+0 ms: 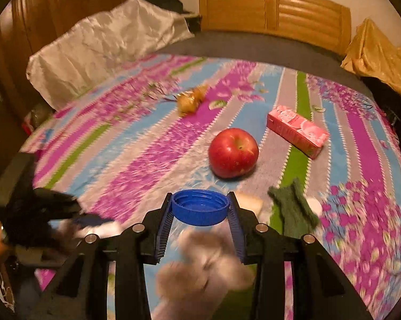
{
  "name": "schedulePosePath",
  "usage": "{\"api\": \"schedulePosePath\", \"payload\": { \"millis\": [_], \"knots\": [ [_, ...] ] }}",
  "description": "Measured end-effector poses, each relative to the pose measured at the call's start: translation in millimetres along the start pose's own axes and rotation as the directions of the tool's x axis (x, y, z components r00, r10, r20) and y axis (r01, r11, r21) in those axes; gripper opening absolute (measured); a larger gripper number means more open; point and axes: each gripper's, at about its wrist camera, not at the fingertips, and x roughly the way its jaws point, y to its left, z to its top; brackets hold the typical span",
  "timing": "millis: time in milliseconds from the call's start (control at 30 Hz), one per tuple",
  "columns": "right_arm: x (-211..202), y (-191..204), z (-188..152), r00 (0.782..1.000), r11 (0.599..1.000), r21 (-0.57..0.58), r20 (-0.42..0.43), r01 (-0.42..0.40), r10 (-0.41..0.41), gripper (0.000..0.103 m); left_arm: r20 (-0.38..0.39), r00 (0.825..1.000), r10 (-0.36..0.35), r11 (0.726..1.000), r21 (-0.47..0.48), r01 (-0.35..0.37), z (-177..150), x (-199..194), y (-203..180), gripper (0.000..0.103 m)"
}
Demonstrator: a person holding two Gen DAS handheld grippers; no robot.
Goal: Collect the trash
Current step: 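Carry the white cloth and blue bottle cap over the green bin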
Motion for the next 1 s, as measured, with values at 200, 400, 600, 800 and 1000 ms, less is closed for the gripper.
{"api": "schedulePosePath", "payload": {
  "millis": [200,400,600,800,1000],
  "knots": [
    [-67,15,-56,0.999,0.998,0.067,0.041,0.001,-0.003,0.041,0.024,0.999,0.022,0.999,-0.025,-0.021,-5,-30,-30,0.023],
    [-119,20,-110,0.996,0.988,0.148,0.069,0.041,-0.052,0.041,0.018,0.997,0.069,0.997,-0.025,-0.069,3,-45,-82,0.023],
    [-172,9,-149,0.987,0.974,0.200,0.097,0.104,-0.125,0.041,0.023,0.995,0.097,0.995,0.027,-0.097,26,-46,-149,0.023],
    [-241,-21,-174,0.955,0.942,0.278,0.172,0.188,-0.242,0.041,0.037,0.990,0.133,0.990,0.043,-0.135,56,-40,-200,0.023],
    [-305,-52,-196,0.903,0.896,0.344,0.222,0.280,-0.367,0.041,0.057,0.990,0.132,0.984,0.109,-0.138,87,-32,-259,0.023]
  ]
}}
